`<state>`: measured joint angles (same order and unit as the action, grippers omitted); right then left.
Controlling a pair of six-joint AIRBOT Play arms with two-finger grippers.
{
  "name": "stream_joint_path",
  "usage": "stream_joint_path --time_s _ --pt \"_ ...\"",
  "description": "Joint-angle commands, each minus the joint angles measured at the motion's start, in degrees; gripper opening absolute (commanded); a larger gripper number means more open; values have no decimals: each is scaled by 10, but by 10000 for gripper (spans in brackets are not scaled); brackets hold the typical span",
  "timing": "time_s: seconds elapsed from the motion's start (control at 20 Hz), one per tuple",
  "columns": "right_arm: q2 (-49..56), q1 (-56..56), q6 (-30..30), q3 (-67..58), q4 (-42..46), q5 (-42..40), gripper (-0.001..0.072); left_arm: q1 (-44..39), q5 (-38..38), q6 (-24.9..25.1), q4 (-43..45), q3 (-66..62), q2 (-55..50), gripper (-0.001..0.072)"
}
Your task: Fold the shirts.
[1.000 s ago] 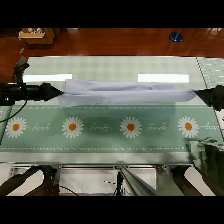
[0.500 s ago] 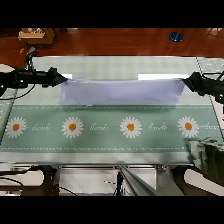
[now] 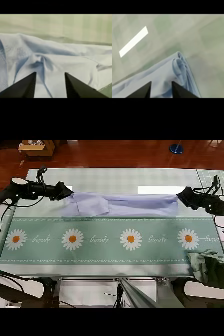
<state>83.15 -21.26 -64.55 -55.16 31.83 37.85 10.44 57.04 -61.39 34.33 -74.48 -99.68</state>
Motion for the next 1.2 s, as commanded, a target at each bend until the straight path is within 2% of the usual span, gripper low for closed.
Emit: stream_joint_path --time_s 0.0,0.05,0.1,0.15,0.25,0.4,0.5,0.9,1.15 --pt "-2 -13 22 -38 12 49 371 24 16 1 0 -14 -3 482" --pt "-9 -23 21 -60 39 69 367 42 40 1 0 -25 0 479" --pt "-16 -34 -8 -80 76 84 344 59 66 1 0 -36 3 451" --pt "-19 -47 -58 -101 128 104 343 75 95 1 7 -47 8 376" --pt "-19 -66 -113 -129 248 163 347 90 134 1 43 -56 23 370" --pt "0 -78 -121 -130 343 245 494 82 157 0 116 -56 50 370" --pt "32 -80 -125 -130 329 287 560 77 170 -9 127 -56 55 370" --pt "146 -77 -96 -130 103 265 560 67 185 -8 127 -56 54 369" --pt "183 -23 -90 -130 87 254 522 55 182 -8 127 -55 51 369"
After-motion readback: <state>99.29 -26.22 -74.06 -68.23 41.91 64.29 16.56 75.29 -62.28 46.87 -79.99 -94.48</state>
